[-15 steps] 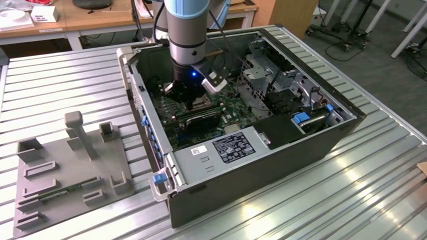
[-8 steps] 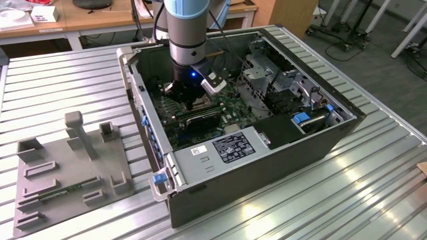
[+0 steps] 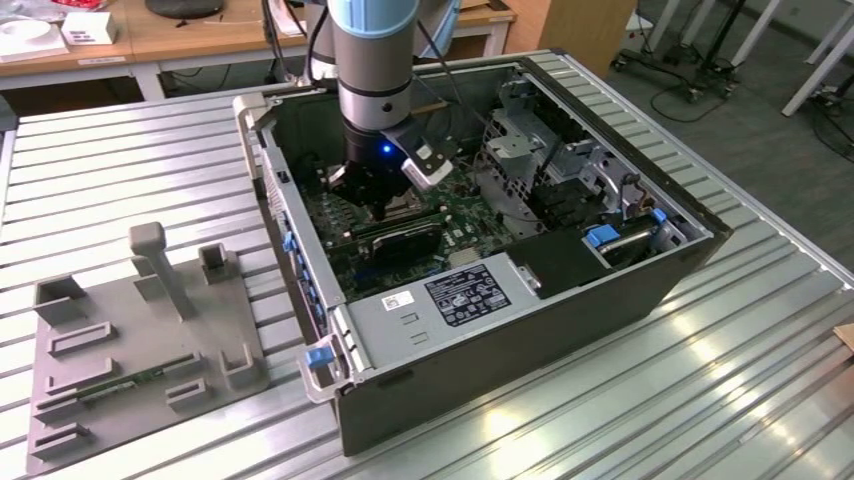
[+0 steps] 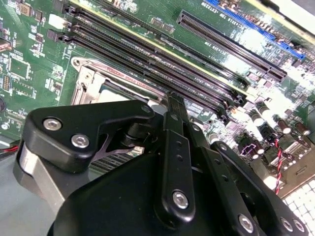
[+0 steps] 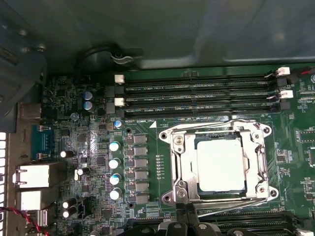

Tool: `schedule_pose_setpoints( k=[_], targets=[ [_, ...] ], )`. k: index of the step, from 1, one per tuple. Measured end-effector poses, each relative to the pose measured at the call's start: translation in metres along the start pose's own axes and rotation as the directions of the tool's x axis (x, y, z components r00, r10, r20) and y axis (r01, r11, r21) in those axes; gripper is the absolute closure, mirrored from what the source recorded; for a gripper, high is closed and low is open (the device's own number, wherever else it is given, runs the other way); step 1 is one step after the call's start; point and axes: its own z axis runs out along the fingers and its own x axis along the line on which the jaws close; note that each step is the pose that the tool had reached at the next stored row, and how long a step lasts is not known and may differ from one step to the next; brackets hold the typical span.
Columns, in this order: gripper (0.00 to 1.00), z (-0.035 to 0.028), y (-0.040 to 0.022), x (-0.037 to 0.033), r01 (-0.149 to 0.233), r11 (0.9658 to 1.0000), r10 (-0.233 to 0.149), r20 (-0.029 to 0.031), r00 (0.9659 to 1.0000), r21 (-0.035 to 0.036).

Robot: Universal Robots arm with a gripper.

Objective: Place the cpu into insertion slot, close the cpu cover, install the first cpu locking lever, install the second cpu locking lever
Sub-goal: 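Install the second cpu locking lever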

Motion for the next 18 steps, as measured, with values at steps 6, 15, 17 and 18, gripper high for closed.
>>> schedule_pose_setpoints(
  k=[6,15,17,18],
  targets=[
    [0.90,0.0012,-0.0005,0.0067,0.000,1.0000,0.000,0.0002,1.0000,0.0002],
    [0.90,0.0016,-0.0006,0.0086,0.000,1.0000,0.000,-0.0001,1.0000,-0.0045],
    [0.90,0.0018,-0.0005,0.0088,0.000,1.0000,0.000,-0.0001,1.0000,-0.0053],
    [0.90,0.0020,-0.0005,0.0089,0.000,1.0000,0.000,-0.0001,1.0000,-0.0055]
  ],
)
